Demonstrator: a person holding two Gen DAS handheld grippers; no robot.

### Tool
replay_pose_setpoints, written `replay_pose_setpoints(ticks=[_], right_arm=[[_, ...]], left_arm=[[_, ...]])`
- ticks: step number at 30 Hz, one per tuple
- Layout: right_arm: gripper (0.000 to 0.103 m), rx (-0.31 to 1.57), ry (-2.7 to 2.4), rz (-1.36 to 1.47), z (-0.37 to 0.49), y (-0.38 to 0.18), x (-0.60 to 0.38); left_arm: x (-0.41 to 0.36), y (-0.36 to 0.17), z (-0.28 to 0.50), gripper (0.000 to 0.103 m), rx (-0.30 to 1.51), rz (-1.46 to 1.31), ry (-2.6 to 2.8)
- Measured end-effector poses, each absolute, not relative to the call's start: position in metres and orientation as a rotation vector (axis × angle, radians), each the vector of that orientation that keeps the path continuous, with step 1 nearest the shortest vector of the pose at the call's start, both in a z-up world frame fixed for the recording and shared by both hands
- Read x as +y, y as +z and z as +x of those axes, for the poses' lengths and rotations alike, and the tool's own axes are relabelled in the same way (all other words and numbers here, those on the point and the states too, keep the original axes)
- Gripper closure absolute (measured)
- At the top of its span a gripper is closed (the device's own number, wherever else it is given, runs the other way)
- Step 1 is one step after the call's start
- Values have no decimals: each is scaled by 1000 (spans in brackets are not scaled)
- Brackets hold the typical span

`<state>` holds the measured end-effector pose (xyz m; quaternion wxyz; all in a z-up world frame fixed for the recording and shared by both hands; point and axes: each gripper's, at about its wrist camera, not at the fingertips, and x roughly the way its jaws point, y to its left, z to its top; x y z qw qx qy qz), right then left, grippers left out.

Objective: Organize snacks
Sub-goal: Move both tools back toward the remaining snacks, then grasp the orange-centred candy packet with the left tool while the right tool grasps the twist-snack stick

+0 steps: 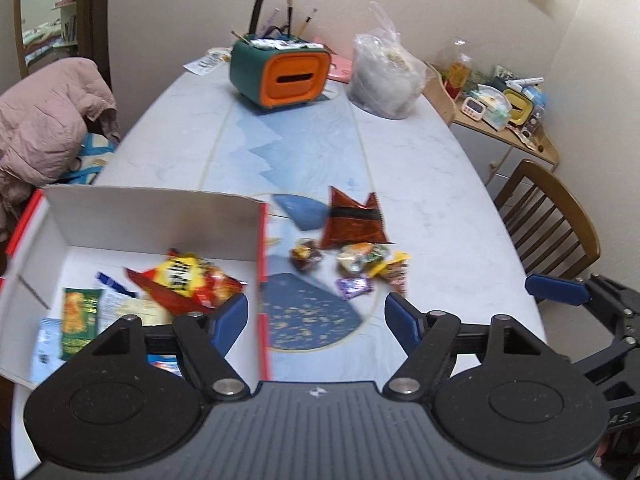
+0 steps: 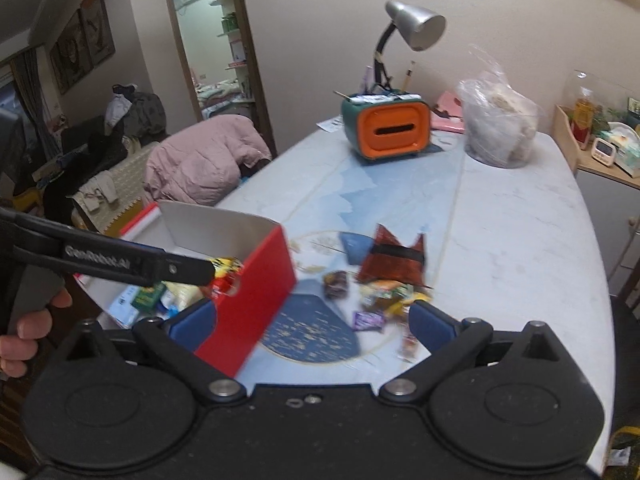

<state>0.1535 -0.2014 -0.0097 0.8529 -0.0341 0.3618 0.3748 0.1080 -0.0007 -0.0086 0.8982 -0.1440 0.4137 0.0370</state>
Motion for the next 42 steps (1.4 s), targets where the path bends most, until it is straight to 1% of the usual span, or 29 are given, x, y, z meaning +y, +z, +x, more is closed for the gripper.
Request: replay_pose_setpoints(ticks=[12, 16, 25, 29, 32, 42], right_arm=[[1, 808, 805, -110, 192, -38, -259], [1, 818, 821, -142, 204, -50, -266], [6, 863, 883, -201, 231, -79, -261], [9, 884, 906, -208, 241, -91, -253], [15, 901, 915, -208, 248, -100, -245], [29, 982, 927, -180, 275, -133, -220]], left_arm=[[-60, -30, 157, 28, 906, -306, 85], [-68, -43, 176, 28, 956, -351, 75], [-65, -60, 221, 28, 989, -430, 148], [-58, -72, 240, 28, 1018, -470, 176], [-51, -85, 253, 28, 1044, -511, 203], [-33, -122, 289, 28, 1109, -602, 263]])
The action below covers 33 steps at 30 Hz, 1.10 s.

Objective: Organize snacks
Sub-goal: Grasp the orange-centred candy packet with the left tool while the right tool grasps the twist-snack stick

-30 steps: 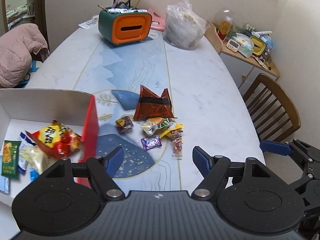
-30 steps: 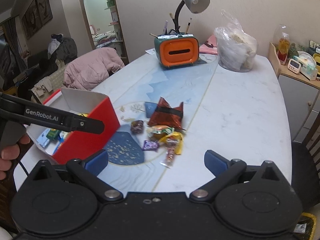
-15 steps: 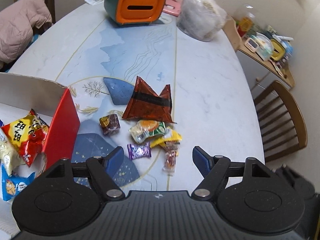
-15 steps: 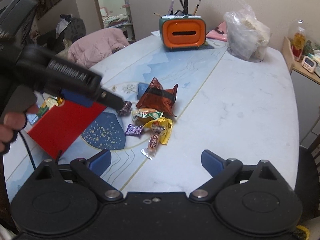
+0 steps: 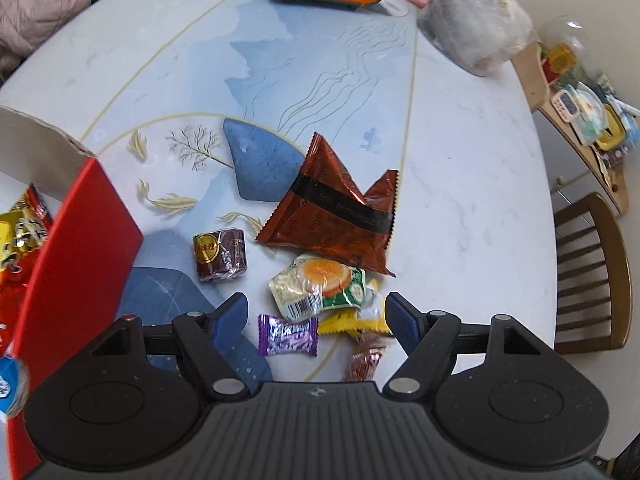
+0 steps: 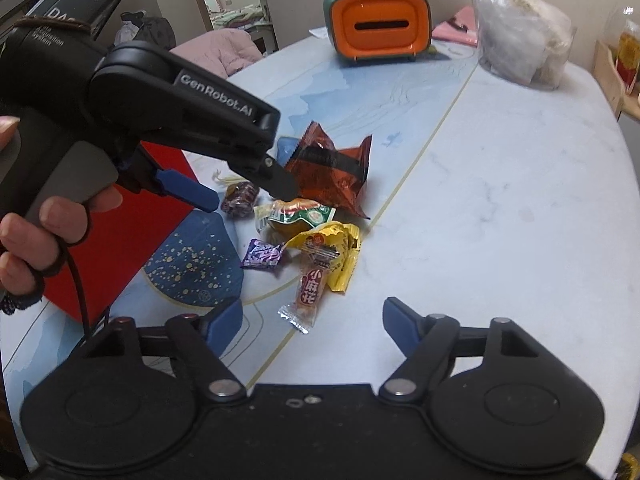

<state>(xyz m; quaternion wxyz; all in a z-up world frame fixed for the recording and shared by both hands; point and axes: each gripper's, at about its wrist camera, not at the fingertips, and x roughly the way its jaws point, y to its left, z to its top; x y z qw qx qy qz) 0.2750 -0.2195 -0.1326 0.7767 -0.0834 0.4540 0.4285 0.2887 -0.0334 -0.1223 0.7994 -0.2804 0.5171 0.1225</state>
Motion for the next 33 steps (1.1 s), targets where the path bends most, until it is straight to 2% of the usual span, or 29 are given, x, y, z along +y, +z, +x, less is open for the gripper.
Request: replay_pose_setpoints(ticks=[16, 22, 23, 25, 30, 33], right_arm=[[33, 1014, 922, -158, 303, -153, -185], [46, 1040, 907, -148, 303, -162, -182], [48, 1042, 902, -142, 303, -162, -183], [52, 1046, 894, -127, 302, -163, -184], [59, 1042, 880, -127, 295, -165, -186], [68, 1038, 860, -130, 293, -165, -186]], left_arm=[[-27, -157, 321, 28, 1177, -639, 266], [-27, -161, 321, 29, 1184, -643, 258], [-27, -161, 321, 31, 1183, -643, 258], [-28, -160, 322, 40, 1182, -627, 261], [-29, -160, 320, 43, 1176, -624, 260], [-30, -159, 319, 44, 1174, -615, 264]])
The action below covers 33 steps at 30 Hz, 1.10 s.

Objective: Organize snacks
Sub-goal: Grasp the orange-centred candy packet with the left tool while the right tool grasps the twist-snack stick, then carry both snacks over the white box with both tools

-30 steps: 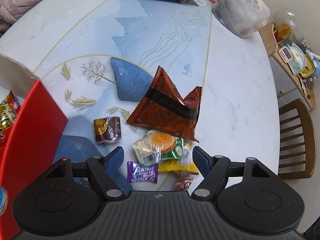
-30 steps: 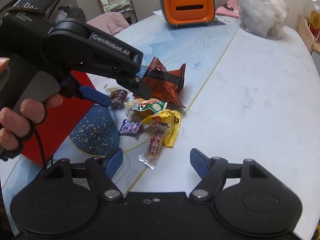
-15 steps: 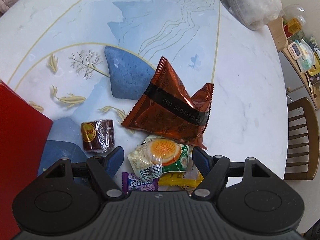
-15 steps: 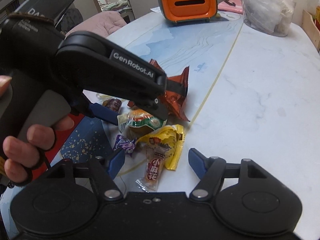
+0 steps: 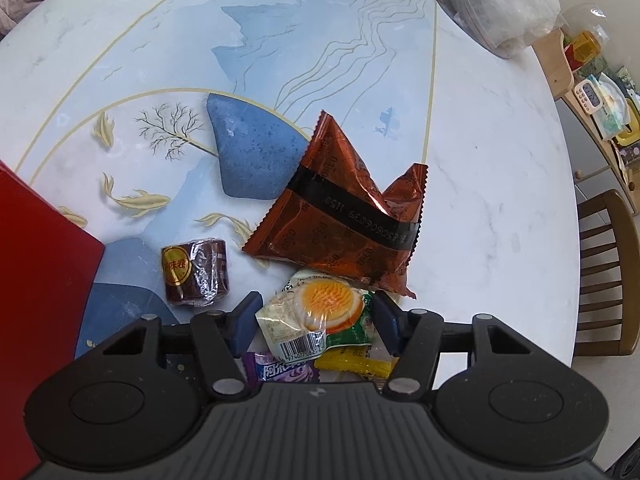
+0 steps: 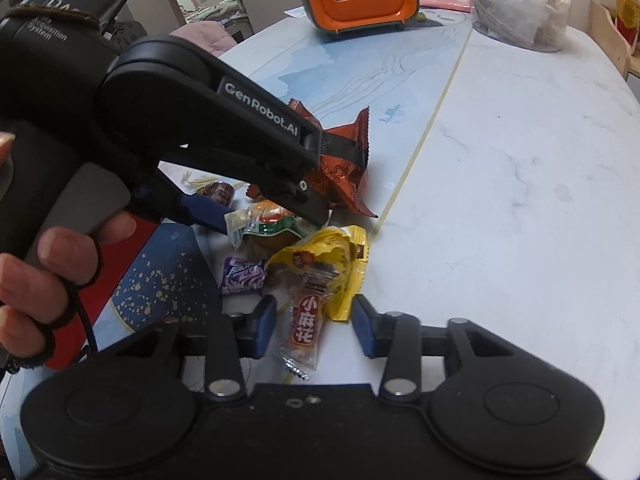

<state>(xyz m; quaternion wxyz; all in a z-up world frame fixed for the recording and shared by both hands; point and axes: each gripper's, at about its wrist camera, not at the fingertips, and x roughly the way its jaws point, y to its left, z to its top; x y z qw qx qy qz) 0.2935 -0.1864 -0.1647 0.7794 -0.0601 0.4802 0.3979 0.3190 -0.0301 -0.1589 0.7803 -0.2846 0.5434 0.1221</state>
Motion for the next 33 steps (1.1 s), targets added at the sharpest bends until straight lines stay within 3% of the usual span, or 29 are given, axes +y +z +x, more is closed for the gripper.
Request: replay_pose_setpoints(ticks=[4, 19, 33], right_arm=[[83, 1041, 840, -125, 294, -165, -189], [84, 1023, 821, -85, 275, -144, -218], [84, 984, 850, -44, 236, -106, -245]], left_arm=[[-29, -157, 315, 50, 1165, -627, 261], [-30, -143, 289, 73, 1139, -606, 249], [-46, -118, 244, 76, 1148, -540, 225]])
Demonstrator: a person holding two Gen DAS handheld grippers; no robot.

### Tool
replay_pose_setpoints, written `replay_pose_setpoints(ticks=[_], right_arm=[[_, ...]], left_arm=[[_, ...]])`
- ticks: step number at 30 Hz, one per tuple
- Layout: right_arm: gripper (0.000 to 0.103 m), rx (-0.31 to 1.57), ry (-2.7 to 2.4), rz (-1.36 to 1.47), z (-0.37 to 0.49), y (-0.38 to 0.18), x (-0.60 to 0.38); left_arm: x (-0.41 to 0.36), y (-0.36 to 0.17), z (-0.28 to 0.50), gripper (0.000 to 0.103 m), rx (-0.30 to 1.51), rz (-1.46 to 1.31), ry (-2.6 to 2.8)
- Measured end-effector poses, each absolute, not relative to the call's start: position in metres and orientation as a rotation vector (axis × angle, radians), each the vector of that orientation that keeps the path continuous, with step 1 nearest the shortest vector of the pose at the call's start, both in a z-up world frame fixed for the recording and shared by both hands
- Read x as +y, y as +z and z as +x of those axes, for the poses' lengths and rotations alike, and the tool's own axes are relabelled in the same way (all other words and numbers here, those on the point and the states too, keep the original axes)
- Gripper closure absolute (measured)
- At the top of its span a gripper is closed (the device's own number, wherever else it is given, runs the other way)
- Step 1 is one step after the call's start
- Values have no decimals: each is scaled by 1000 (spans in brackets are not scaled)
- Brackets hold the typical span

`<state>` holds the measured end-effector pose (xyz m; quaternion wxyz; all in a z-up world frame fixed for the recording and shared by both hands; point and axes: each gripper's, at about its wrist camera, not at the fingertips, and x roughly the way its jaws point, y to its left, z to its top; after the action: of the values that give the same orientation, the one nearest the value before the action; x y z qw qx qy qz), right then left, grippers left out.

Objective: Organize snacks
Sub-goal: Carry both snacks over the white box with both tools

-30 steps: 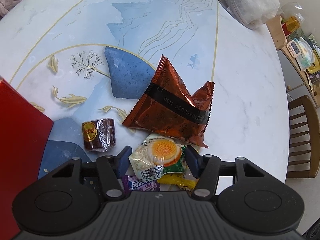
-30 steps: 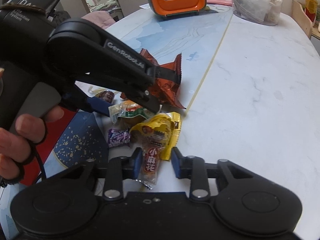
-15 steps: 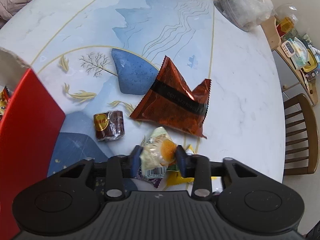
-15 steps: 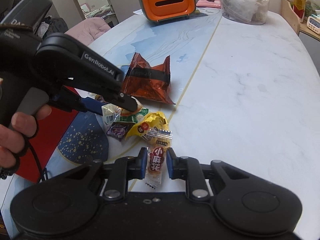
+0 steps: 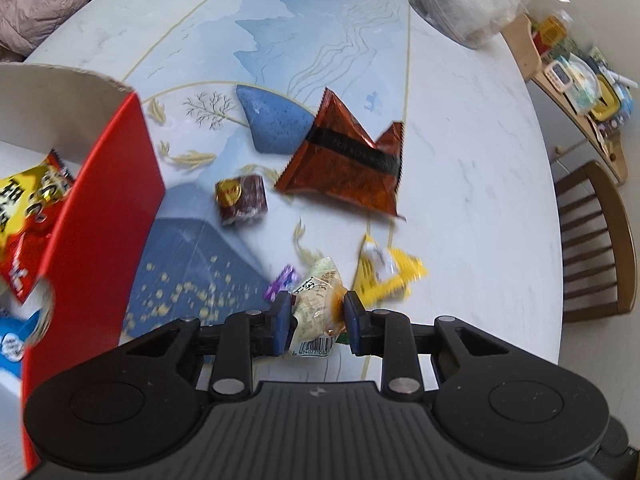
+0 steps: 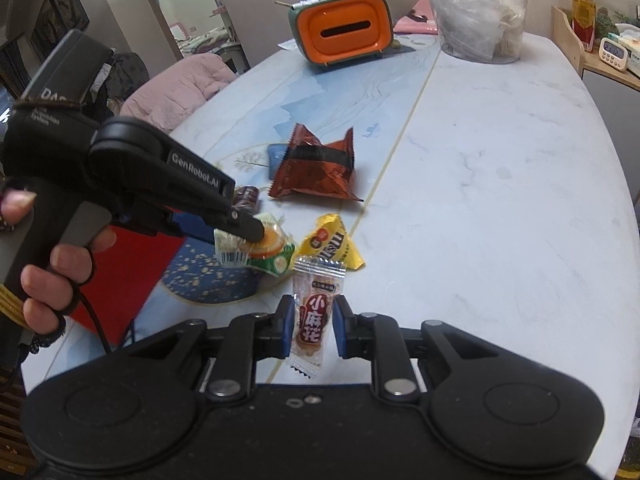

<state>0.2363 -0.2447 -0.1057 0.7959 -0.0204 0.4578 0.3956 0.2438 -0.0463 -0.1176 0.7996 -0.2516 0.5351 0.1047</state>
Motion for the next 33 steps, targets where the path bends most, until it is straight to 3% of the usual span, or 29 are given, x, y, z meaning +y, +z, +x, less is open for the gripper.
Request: replay_pose_setpoints(ticks=[21, 33], right_arm=[[84, 930, 895, -51, 171, -46, -239], [84, 907, 947, -64, 137, -23, -197]], left_arm=[[-39, -60, 141, 82, 1090, -572, 124], [11, -29, 80, 82, 1037, -607, 148]])
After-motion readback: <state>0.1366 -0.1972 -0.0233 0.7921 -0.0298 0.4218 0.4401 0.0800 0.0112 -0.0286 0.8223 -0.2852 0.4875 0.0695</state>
